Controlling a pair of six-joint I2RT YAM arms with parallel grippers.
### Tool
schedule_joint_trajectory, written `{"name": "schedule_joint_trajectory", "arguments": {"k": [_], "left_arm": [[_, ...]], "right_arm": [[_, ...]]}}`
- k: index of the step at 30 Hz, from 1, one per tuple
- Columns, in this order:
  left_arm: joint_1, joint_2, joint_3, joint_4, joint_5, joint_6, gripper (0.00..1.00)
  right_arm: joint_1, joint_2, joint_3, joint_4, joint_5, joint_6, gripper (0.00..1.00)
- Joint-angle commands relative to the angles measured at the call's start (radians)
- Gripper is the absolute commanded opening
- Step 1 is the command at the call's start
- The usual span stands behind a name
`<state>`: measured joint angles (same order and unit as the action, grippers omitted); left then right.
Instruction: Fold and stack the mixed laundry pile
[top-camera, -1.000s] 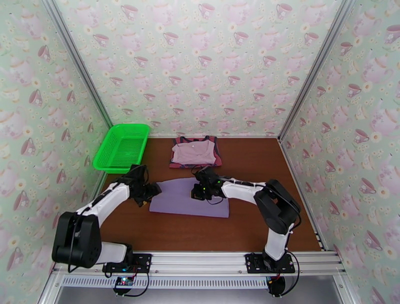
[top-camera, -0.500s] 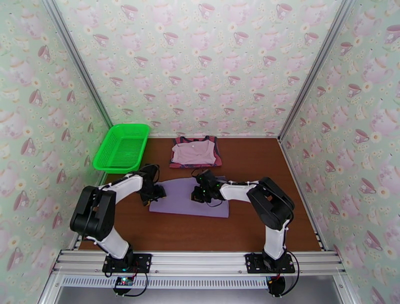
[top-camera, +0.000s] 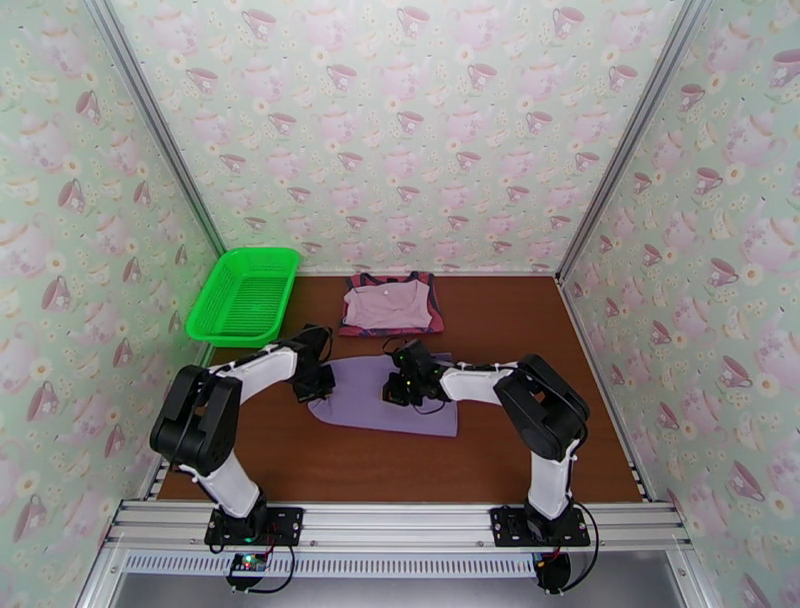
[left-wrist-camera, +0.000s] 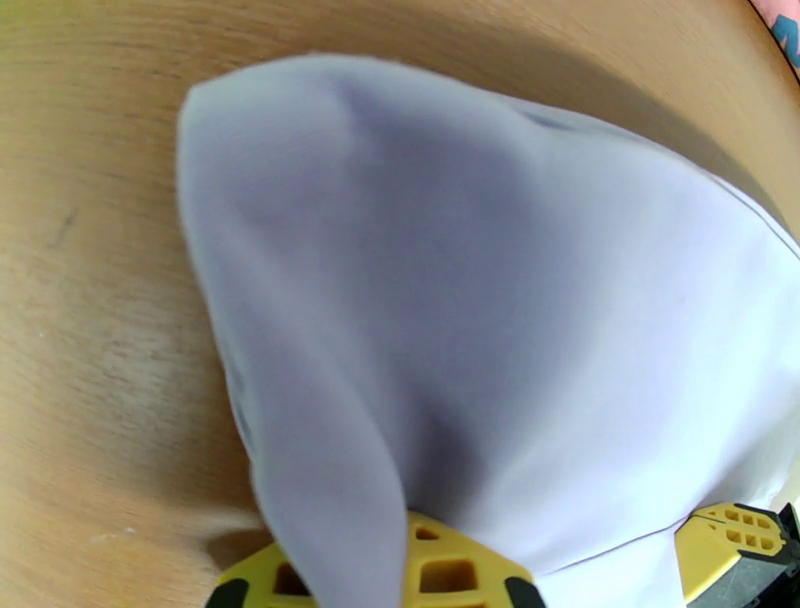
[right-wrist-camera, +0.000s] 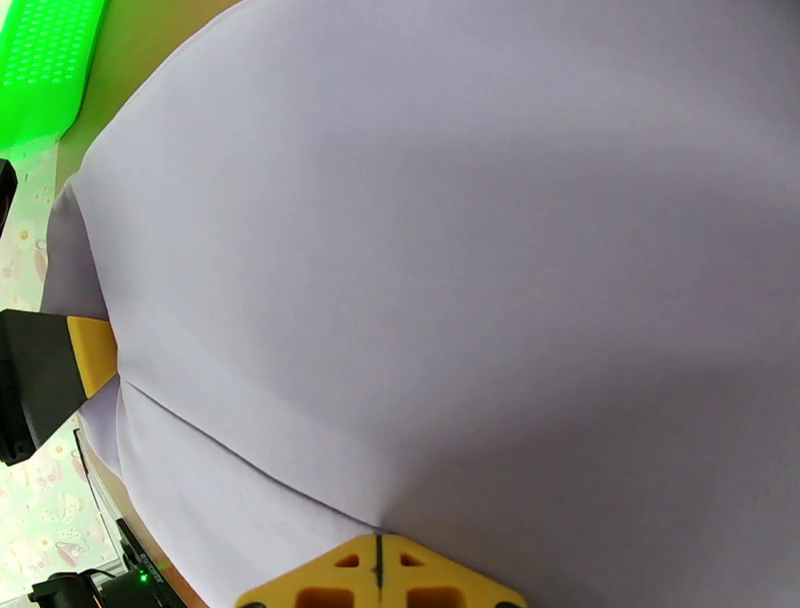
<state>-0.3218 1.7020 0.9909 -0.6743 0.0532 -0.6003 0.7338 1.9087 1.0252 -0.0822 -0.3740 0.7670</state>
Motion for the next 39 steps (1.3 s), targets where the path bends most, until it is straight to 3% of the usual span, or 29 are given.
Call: {"name": "schedule_joint_trajectory", "arguments": {"k": [1,7,20,33,34,39], "left_arm": [[-0.037,-0.043,0.037,-0.103,-0.117,-0.01,0.0],[-0.112,-0.184,0.252,-0.318,-0.227,0.011,0.0],[-0.246,-0.17,0.384,-0.411,-0.26,0.001,0.0],[-0.25,-0.034,0.458,-0.473,-0.355,0.022,0.0],[-0.25,-0.029,0.46,-0.475,-0.357,0.023,0.0],[-0.249,-0.002,0.478,-0.503,-0.396,0.03,0.0]], "right_arm": [[0.002,0.02,-0.054,-0.096,0.059,0.015,0.0],[0.012,0.046,-0.041,-0.057,0.074,0.064,0.0],[0.064,0.174,0.132,-0.047,0.099,0.151,0.0],[0.05,0.011,0.275,-0.364,0.144,-0.071,0.0],[0.045,-0.009,0.269,-0.374,0.147,-0.077,0.01],[-0.007,-0.158,0.18,-0.425,0.175,-0.116,0.29]]}}
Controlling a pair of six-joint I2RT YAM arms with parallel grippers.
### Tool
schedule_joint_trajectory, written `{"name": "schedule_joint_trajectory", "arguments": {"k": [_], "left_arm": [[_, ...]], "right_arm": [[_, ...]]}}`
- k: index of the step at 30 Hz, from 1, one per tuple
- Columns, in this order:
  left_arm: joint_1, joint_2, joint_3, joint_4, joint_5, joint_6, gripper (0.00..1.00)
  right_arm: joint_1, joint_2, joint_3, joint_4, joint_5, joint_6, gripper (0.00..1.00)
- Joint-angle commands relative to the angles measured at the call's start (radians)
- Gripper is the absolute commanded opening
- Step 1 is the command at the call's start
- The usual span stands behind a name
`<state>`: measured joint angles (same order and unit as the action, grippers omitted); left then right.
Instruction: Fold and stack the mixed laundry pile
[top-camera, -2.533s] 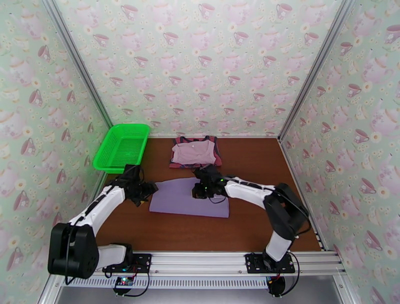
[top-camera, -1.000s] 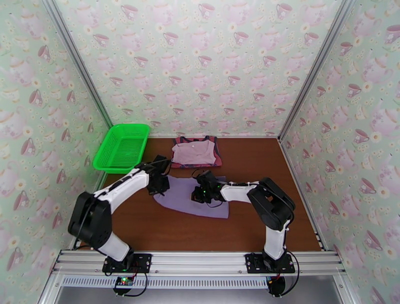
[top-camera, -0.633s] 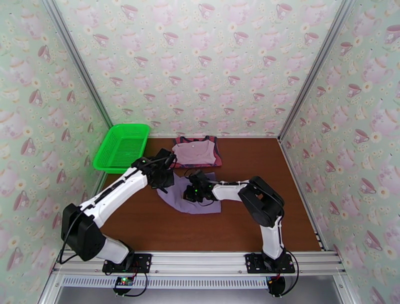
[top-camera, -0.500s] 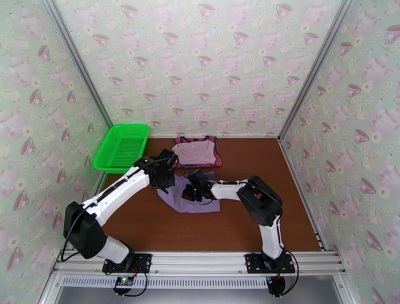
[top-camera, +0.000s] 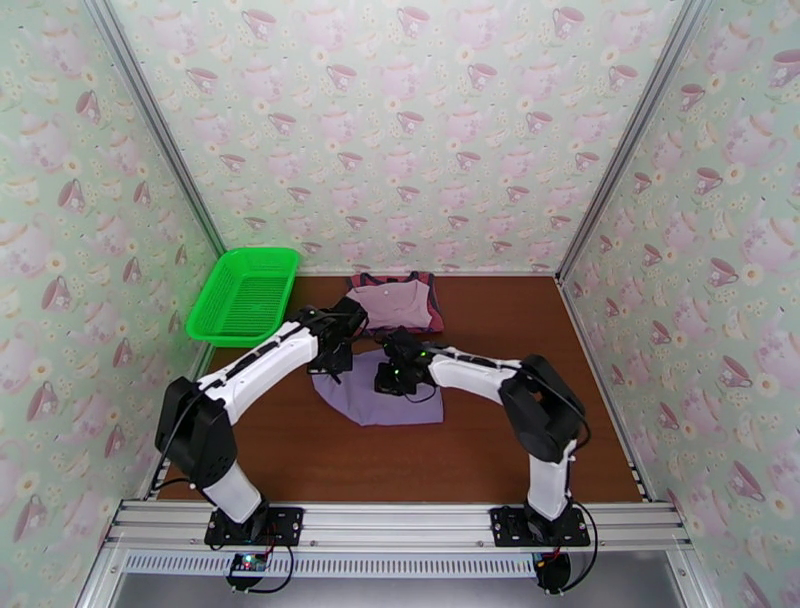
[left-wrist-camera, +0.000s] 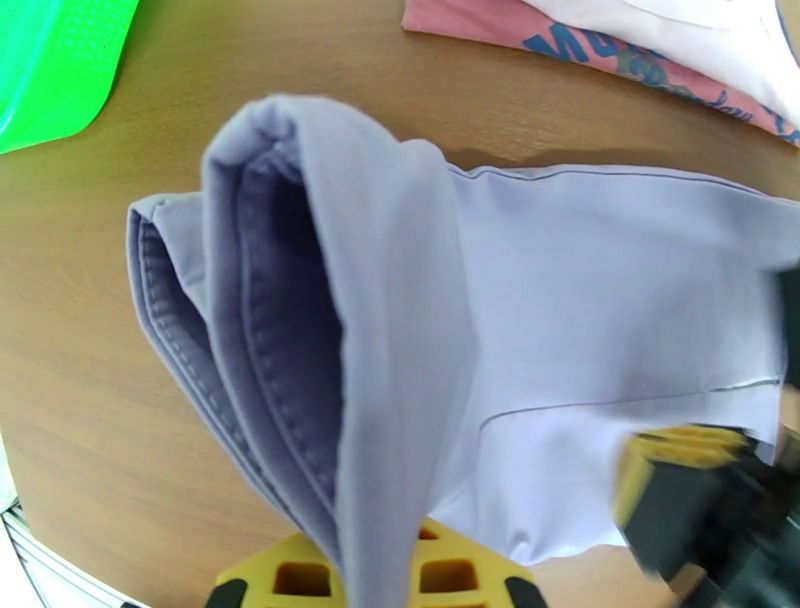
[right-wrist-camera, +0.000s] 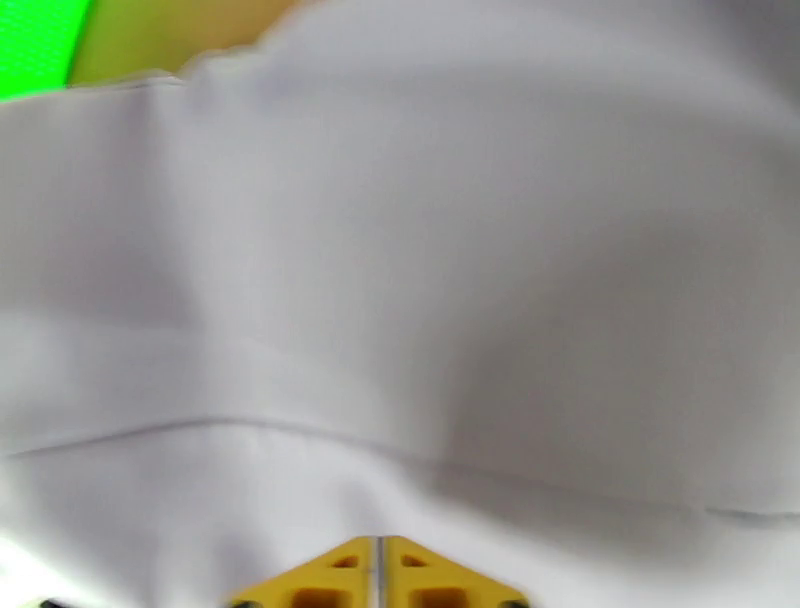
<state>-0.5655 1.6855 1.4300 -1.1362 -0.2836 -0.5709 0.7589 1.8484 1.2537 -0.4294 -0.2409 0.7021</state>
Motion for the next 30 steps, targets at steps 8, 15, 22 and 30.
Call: {"name": "schedule_joint_trajectory", "arguments": {"k": [8,15,22,30], "left_arm": [[-0.022,0.036,0.102,-0.078,-0.072,0.002,0.0],[-0.088,0.119,0.209,-0.13,-0.072,-0.009,0.0],[-0.159,0.239,0.337,-0.171,-0.064,-0.047,0.0],[-0.242,0.37,0.46,-0.084,0.099,-0.082,0.0]], "right_arm": [[-0.239,-0.241,-0.299,-0.061,0.045,-0.11,0.44],[-0.271,-0.178,-0.385,0.042,0.027,-0.083,0.4],[-0.268,-0.115,-0.464,0.202,-0.054,-0.021,0.25],[-0.268,-0.103,-0.5,0.257,-0.068,-0.011,0.18]]}}
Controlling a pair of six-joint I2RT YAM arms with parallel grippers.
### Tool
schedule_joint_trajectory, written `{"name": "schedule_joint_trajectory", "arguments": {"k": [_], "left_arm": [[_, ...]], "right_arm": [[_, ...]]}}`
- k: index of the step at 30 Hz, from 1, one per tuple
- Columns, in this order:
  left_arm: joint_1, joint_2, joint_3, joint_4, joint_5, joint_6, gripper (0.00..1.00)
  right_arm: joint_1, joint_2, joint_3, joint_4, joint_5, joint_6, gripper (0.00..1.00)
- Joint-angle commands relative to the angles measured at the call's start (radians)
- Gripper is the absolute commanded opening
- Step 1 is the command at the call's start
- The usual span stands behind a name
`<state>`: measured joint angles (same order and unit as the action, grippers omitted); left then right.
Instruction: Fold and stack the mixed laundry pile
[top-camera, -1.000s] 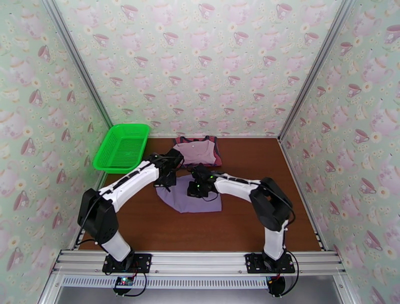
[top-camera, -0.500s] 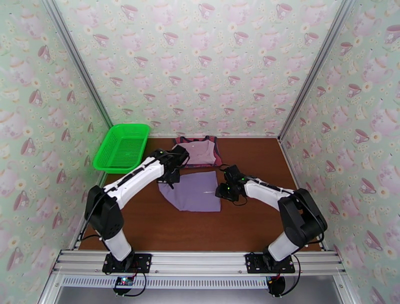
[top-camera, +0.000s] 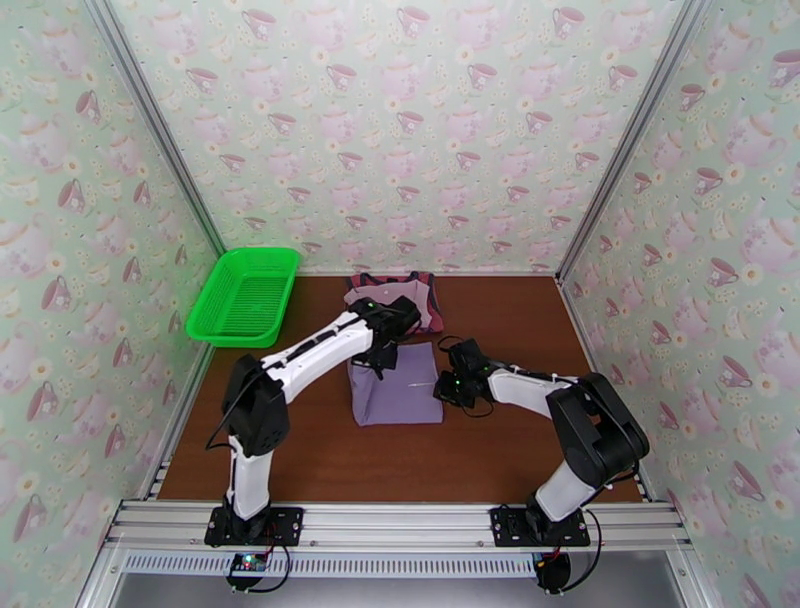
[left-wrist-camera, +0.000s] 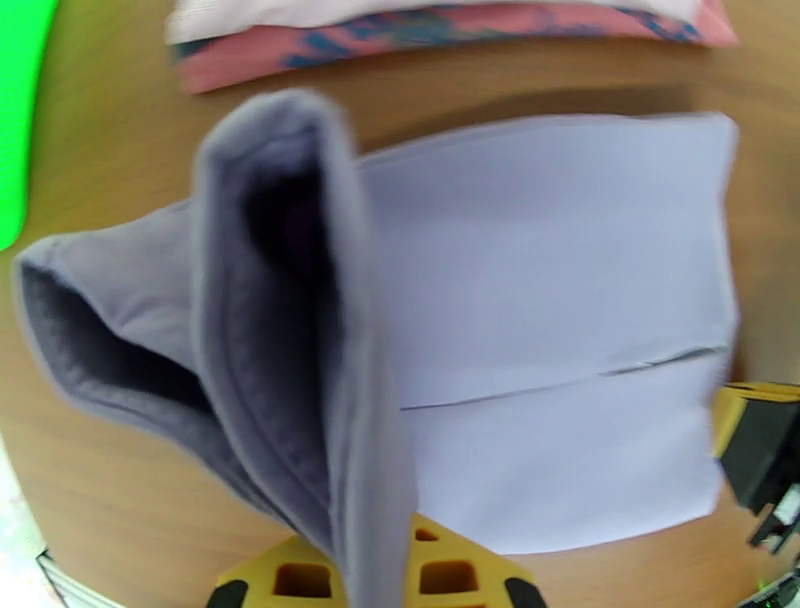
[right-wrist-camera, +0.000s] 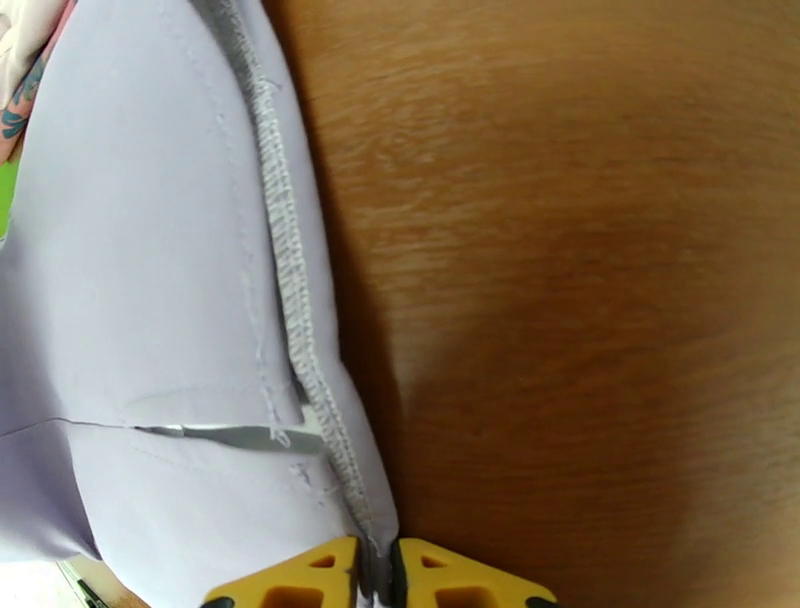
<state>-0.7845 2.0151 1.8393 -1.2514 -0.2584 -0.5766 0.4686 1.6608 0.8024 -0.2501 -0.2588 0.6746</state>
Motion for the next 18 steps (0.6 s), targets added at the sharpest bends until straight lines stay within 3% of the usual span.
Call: {"name": "schedule_joint_trajectory", "arguments": {"k": [1,11,14,17,18], "left_arm": [[-0.032,0.06,0.068,0.036,0.088,-0.082,0.0],[-0.065,0.182,0.122,0.123,0.206,-0.13,0.0],[-0.066,0.203,0.123,0.137,0.235,-0.137,0.0],[-0.064,0.21,0.121,0.155,0.26,-0.138,0.14],[-0.064,0.209,0.121,0.164,0.271,-0.137,0.23]], "right_arm": [[0.023,0.088,-0.051,0.083,-0.053,0.016,0.17],[0.023,0.114,-0.063,0.115,-0.067,0.017,0.18],[0.022,0.115,-0.065,0.111,-0.064,0.016,0.22],[0.024,0.099,-0.066,0.093,-0.049,0.011,0.28],[0.023,0.089,-0.066,0.082,-0.039,0.01,0.31]]}}
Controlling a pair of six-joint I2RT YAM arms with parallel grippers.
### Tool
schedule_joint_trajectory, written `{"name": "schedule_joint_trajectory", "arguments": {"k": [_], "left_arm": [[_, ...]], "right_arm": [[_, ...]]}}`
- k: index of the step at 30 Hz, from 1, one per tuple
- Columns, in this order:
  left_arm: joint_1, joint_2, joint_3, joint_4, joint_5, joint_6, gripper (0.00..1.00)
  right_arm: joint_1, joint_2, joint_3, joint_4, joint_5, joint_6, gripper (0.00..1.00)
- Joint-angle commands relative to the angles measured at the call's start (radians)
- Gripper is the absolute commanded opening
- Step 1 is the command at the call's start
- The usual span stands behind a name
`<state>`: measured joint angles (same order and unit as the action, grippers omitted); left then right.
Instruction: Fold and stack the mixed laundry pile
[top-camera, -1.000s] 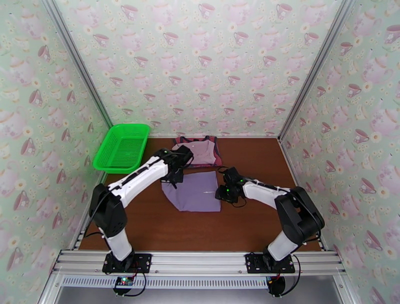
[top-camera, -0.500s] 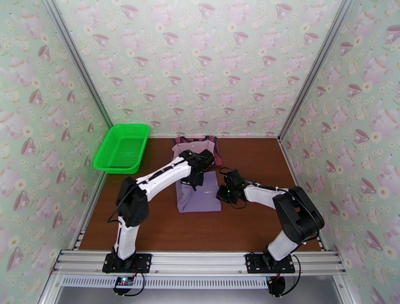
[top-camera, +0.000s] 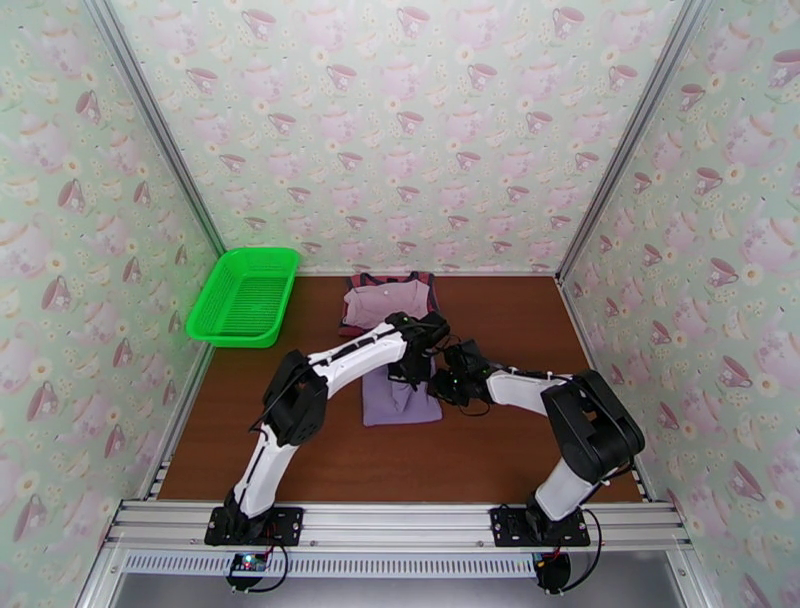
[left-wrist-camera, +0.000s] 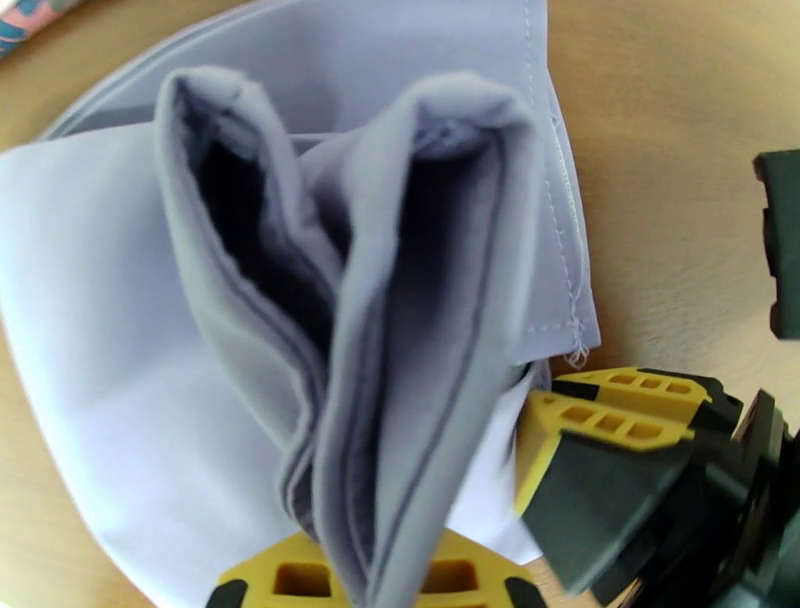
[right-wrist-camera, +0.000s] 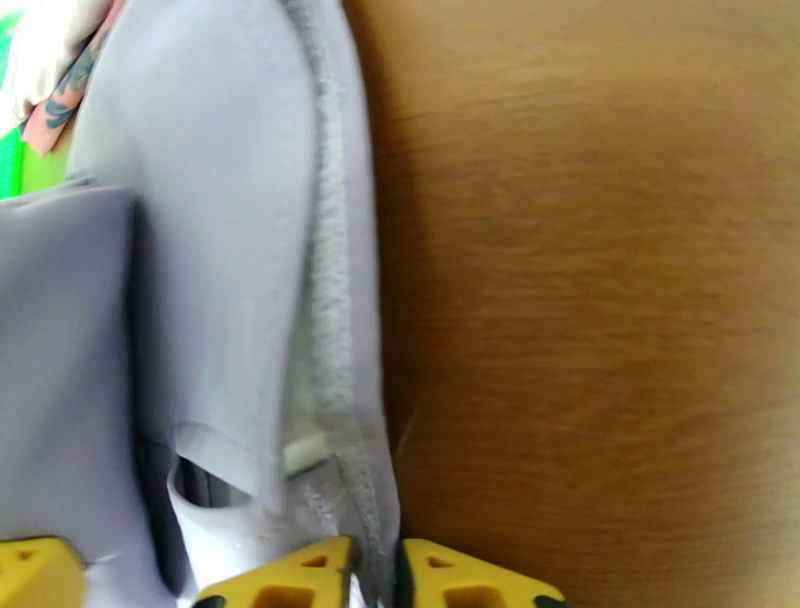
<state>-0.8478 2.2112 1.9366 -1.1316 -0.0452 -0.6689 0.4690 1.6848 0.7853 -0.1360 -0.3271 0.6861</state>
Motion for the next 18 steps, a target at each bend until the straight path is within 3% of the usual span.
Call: {"name": "schedule_joint_trajectory", "arguments": {"k": [1,4,9,13,18], "left_arm": [[0.001,0.012,0.025,0.051,0.068,-0.043,0.34],[0.005,0.01,0.05,0.058,0.086,-0.031,0.58],[0.009,-0.011,0.135,0.076,0.128,0.031,0.78],[0.015,-0.062,0.18,0.108,0.122,0.081,0.82],[0.076,-0.141,0.125,0.118,0.072,0.122,0.78]], "right_arm": [[0.022,0.05,-0.05,-0.047,0.039,-0.006,0.33],[0.022,-0.019,-0.049,-0.12,0.091,-0.028,0.37],[0.016,-0.214,-0.056,-0.312,0.225,-0.091,0.42],[0.015,-0.393,-0.08,-0.438,0.275,-0.111,0.45],[0.053,-0.571,-0.129,-0.466,0.181,-0.029,0.5]]}}
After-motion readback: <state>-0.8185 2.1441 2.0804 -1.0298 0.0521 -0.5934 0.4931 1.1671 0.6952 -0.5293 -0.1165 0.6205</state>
